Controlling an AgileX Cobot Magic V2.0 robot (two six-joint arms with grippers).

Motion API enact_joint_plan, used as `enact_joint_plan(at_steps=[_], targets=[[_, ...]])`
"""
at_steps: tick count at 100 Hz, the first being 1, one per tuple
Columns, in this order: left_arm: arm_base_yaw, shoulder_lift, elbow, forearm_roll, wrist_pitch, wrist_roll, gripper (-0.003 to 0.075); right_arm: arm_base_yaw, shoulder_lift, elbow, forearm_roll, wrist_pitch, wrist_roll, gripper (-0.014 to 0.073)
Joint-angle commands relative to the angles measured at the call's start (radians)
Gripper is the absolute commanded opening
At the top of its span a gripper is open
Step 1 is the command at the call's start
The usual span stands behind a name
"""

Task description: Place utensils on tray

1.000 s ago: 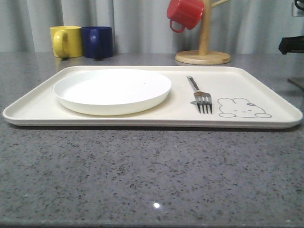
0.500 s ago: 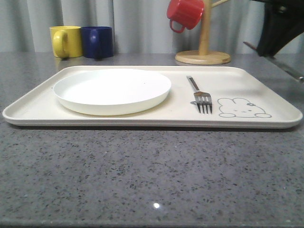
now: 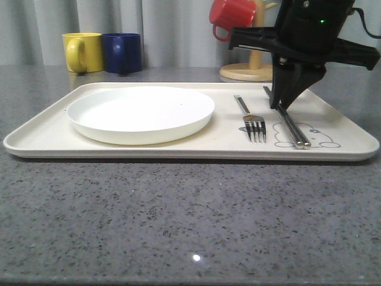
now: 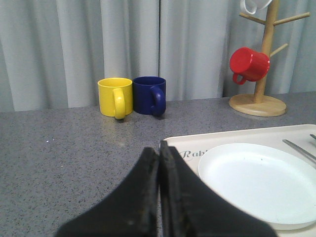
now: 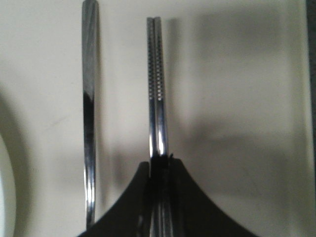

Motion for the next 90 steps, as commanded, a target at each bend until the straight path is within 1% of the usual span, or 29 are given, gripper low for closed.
enact_joint_plan(at_steps=[1, 12, 22, 29, 30, 31, 41, 49, 54, 68, 77, 84, 90], targets=[[-0.007, 0.009, -0.029, -0.006, -0.07, 0.003, -0.0018, 0.001, -0.03, -0.033, -0.023, -0.056, 0.007, -0.0042], [-0.007, 0.009, -0.029, -0.006, -0.07, 0.003, -0.0018, 0.001, -0.011, -0.033, -0.022, -0.062, 0.007, -0.0039], [-0.007, 0.009, -0.029, -0.006, -0.07, 0.003, -0.0018, 0.001, -0.002, -0.033, -0.021, -0.046, 0.007, 0.0018], [-0.007, 0.009, -0.029, -0.006, -0.07, 0.003, -0.0018, 0.001, -0.002, -0.033, -0.021, -0.042, 0.007, 0.0099], [-0.007, 0.009, -0.029, -0.006, -0.07, 0.003, -0.0018, 0.001, -0.003, -0.033, -0.021, -0.042, 0.007, 0.0128], [-0.007, 0.009, -0.029, -0.006, -0.07, 0.003, -0.0018, 0.001, -0.003, -0.033, -0.021, -0.042, 0.007, 0.0128], [-0.007, 0.009, -0.029, -0.006, -0.07, 0.003, -0.0018, 0.001, -0.004, -0.033, -0.021, -0.042, 0.007, 0.0277], [-0.007, 0.009, -0.029, -0.006, -0.07, 0.003, -0.0018, 0.001, -0.007, -0.033, -0.021, -0.037, 0.007, 0.035], [-0.007, 0.009, -0.029, -0.006, -0.07, 0.003, -0.0018, 0.001, -0.015, -0.033, -0.024, -0.032, 0.006, 0.0365], [-0.007, 0.009, -0.029, -0.006, -0.07, 0.003, -0.0018, -0.001, -0.074, -0.033, -0.058, -0.023, 0.002, 0.0363], [-0.007, 0.009, -0.029, -0.006, -0.07, 0.003, -0.0018, -0.008, -0.129, -0.033, -0.098, -0.002, -0.027, 0.0363], [-0.007, 0.009, -0.029, -0.006, -0.07, 0.003, -0.0018, -0.042, -0.168, -0.033, -0.102, 0.028, -0.075, 0.0363], [-0.007, 0.009, -0.029, -0.006, -0.07, 0.003, -0.0018, -0.094, -0.193, -0.033, -0.101, 0.062, -0.129, 0.0363]])
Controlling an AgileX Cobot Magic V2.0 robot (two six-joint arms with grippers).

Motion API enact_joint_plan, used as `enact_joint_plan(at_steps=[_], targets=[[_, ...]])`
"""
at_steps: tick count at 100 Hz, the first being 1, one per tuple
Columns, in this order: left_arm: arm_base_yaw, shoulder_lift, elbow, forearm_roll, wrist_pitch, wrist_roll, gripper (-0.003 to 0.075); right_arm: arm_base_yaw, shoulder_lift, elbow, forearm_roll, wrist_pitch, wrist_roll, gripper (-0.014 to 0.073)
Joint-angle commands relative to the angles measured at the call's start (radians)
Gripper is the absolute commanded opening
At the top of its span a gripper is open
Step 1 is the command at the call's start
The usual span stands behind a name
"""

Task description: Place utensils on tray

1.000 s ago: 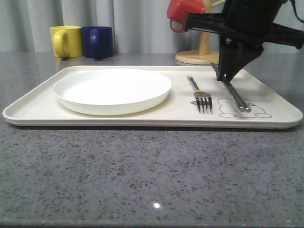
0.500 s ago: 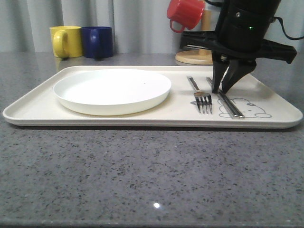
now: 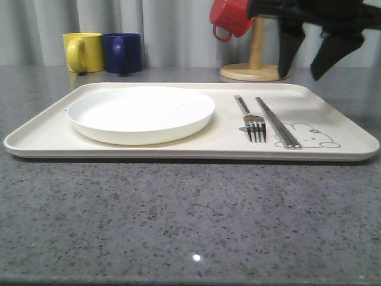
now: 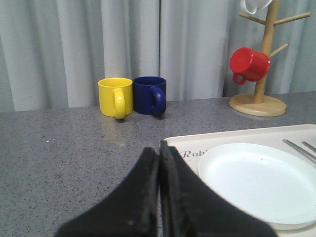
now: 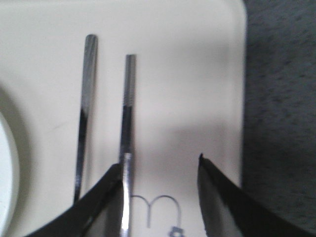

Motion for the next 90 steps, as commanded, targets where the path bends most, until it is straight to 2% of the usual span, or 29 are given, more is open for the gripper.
enact_joint_plan(at_steps=[1, 21, 44, 65, 90], targets=[[-0.007, 0.009, -0.029, -0.006, -0.07, 0.003, -0.0018, -0.064, -0.084, -0.028, -0.039, 0.02, -0.076, 0.0363], [-0.007, 0.009, -0.029, -0.006, -0.07, 0.003, -0.0018, -0.287, -0.114, -0.028, -0.029, 0.101, -0.285, 0.0363], [-0.007, 0.009, -0.029, -0.006, -0.07, 0.003, -0.0018, -0.467, -0.105, -0.028, 0.054, 0.106, -0.481, 0.0363], [-0.007, 0.009, -0.029, -0.006, -0.07, 0.003, -0.0018, -0.554, -0.072, -0.026, 0.074, 0.112, -0.551, 0.0363], [-0.007, 0.009, -0.029, -0.006, -0.07, 0.003, -0.0018, -0.56, 0.01, -0.026, 0.084, 0.109, -0.571, 0.0363]])
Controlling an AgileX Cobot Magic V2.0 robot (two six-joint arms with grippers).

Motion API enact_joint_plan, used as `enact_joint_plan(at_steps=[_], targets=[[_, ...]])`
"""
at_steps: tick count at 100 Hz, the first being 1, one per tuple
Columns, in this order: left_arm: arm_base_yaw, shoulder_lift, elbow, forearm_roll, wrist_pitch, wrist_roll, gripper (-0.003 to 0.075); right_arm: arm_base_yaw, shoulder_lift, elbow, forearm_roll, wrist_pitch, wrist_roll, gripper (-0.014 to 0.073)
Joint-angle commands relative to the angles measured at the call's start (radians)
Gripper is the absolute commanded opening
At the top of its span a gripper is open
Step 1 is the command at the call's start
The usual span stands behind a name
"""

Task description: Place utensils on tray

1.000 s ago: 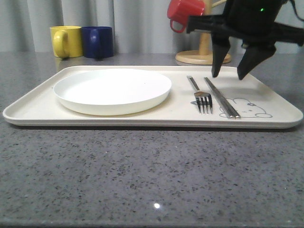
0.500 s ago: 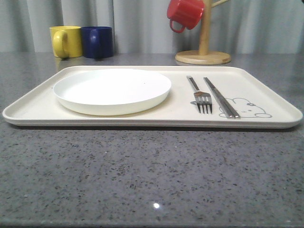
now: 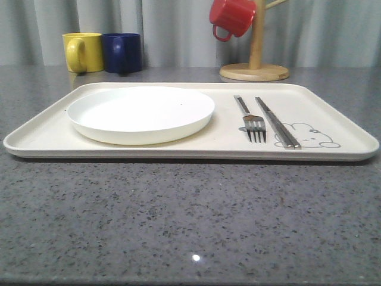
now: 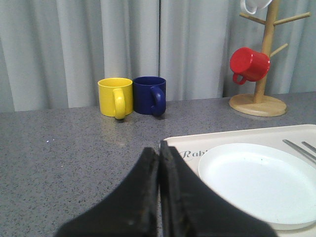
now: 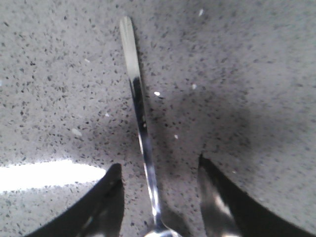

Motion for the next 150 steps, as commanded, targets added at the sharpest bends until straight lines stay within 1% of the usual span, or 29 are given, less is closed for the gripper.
enact_joint_plan(at_steps=[1, 65, 70, 75, 79, 81, 82, 84, 86, 88, 95, 113, 125, 137, 150], targets=[[-0.007, 0.009, -0.029, -0.006, -0.07, 0.003, -0.0018, -0.004, -0.013, -0.026, 0.0, -0.027, -0.02, 0.0363], [-0.007, 0.009, -0.029, -0.006, -0.07, 0.003, -0.0018, -0.004, 0.094, -0.026, 0.021, -0.033, -0.028, 0.0353], [-0.007, 0.009, -0.029, -0.006, -0.07, 0.003, -0.0018, -0.004, 0.094, -0.026, 0.025, -0.033, -0.028, 0.0325], [-0.007, 0.009, -0.029, -0.006, -0.07, 0.003, -0.0018, -0.004, 0.094, -0.026, 0.025, -0.032, -0.028, 0.0271], [-0.007, 0.009, -0.029, -0.006, -0.07, 0.003, -0.0018, -0.004, 0.093, -0.026, 0.027, -0.03, -0.028, 0.0208], [-0.007, 0.009, -0.029, -0.006, -0.07, 0.003, -0.0018, -0.004, 0.093, -0.026, 0.027, -0.027, -0.028, 0.0161], [-0.007, 0.009, -0.029, -0.006, -0.07, 0.003, -0.0018, -0.004, 0.093, -0.026, 0.027, -0.027, -0.028, 0.0161], [-0.007, 0.009, -0.029, -0.006, -0.07, 0.003, -0.0018, -0.004, 0.093, -0.026, 0.027, -0.025, -0.028, 0.0113], [-0.007, 0.009, -0.029, -0.006, -0.07, 0.003, -0.0018, -0.004, 0.093, -0.026, 0.028, -0.024, -0.028, 0.009], [-0.007, 0.009, -0.029, -0.006, -0.07, 0.003, -0.0018, -0.004, 0.093, -0.026, 0.031, -0.022, -0.028, 0.0048], [-0.007, 0.009, -0.029, -0.006, -0.07, 0.003, -0.0018, -0.004, 0.086, -0.026, 0.044, -0.025, -0.028, -0.0015], [-0.007, 0.009, -0.029, -0.006, -0.07, 0.003, -0.0018, 0.0, 0.016, -0.027, 0.089, -0.022, -0.027, -0.0023], [-0.007, 0.009, -0.029, -0.006, -0.07, 0.003, -0.0018, 0.015, -0.053, -0.027, 0.129, 0.009, -0.016, -0.0023], [-0.007, 0.009, -0.029, -0.006, -0.07, 0.003, -0.0018, 0.068, -0.118, -0.027, 0.132, 0.034, 0.052, -0.0023], [-0.007, 0.009, -0.029, -0.006, -0.07, 0.003, -0.0018, 0.164, -0.158, -0.027, 0.131, 0.037, 0.126, -0.0023]])
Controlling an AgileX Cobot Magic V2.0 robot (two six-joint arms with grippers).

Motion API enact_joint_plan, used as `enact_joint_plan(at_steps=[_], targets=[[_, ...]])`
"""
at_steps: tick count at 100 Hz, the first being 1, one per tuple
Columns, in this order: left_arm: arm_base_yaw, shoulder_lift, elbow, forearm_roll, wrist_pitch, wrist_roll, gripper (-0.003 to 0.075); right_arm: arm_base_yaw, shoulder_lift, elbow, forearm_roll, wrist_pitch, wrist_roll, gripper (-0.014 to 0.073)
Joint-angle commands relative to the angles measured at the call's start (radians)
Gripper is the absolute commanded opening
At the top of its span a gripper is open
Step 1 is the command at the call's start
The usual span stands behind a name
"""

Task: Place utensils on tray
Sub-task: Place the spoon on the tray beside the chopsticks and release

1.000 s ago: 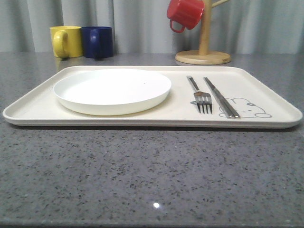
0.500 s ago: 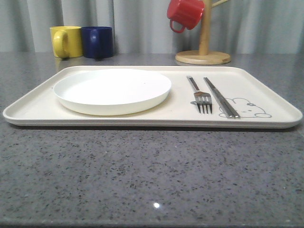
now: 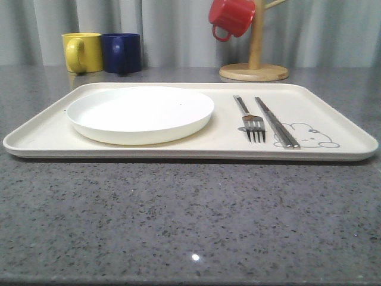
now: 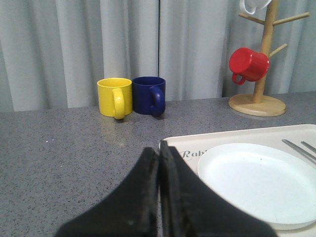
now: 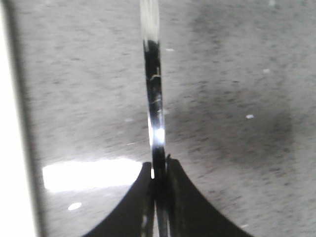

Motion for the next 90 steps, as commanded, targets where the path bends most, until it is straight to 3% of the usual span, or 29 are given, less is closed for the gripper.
enact_joint_plan(at_steps=[1, 21, 43, 90], targets=[[-0.007, 0.009, -0.029, -0.006, -0.07, 0.003, -0.0018, 0.063, -0.058, -0.026, 0.012, -0.016, 0.053, -0.0023], [-0.007, 0.009, -0.029, -0.006, -0.07, 0.003, -0.0018, 0.234, -0.044, -0.026, -0.016, -0.054, 0.166, -0.0023], [-0.007, 0.009, -0.029, -0.006, -0.07, 0.003, -0.0018, 0.354, 0.007, -0.026, -0.075, -0.109, 0.288, -0.0023], [-0.007, 0.009, -0.029, -0.006, -0.07, 0.003, -0.0018, 0.39, 0.156, -0.026, -0.081, -0.168, 0.322, -0.0021]])
